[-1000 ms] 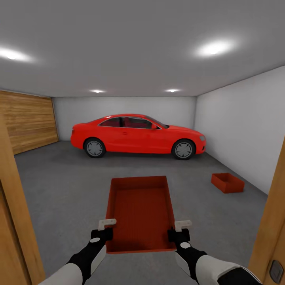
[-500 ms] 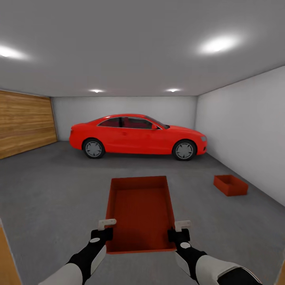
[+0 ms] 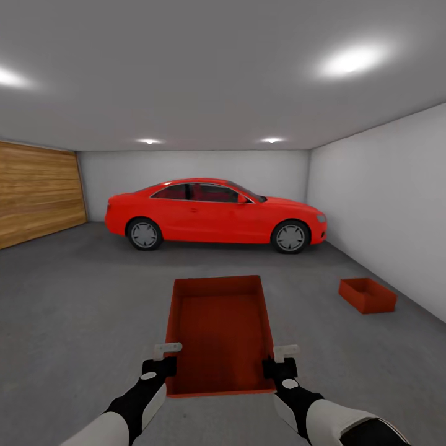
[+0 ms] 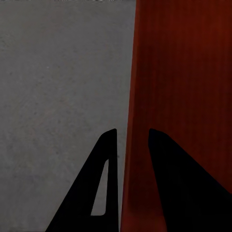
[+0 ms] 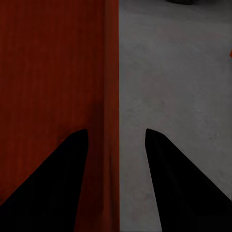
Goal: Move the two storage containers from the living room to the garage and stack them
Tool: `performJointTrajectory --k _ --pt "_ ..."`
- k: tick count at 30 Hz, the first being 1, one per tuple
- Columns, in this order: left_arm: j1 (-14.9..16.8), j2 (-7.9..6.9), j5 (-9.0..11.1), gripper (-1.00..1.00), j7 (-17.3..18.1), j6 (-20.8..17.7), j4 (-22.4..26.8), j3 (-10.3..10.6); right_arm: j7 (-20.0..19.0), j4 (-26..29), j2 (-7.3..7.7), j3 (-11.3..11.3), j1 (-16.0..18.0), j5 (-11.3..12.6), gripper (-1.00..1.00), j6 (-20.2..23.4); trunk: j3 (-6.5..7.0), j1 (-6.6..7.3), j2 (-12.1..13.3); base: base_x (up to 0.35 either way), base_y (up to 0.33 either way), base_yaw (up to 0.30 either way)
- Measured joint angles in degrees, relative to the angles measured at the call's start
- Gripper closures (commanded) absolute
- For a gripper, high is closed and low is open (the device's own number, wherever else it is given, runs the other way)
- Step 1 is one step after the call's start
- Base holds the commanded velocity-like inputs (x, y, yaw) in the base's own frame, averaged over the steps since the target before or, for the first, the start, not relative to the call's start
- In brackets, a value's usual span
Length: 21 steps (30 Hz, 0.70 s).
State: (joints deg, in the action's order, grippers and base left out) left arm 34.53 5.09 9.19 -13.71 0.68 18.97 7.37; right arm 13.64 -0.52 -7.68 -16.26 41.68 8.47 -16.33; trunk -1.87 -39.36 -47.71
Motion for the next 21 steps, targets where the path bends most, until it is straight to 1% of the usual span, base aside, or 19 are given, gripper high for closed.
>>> performJointTrajectory --k 21 --pt "0.00 0.00 0.04 1.00 0.00 -0.04 -0.01 0.02 0.01 0.00 0.00 -0.02 0.00 0.00 1.00 0.06 0.00 0.00 0.00 0.322 0.000 0.000"
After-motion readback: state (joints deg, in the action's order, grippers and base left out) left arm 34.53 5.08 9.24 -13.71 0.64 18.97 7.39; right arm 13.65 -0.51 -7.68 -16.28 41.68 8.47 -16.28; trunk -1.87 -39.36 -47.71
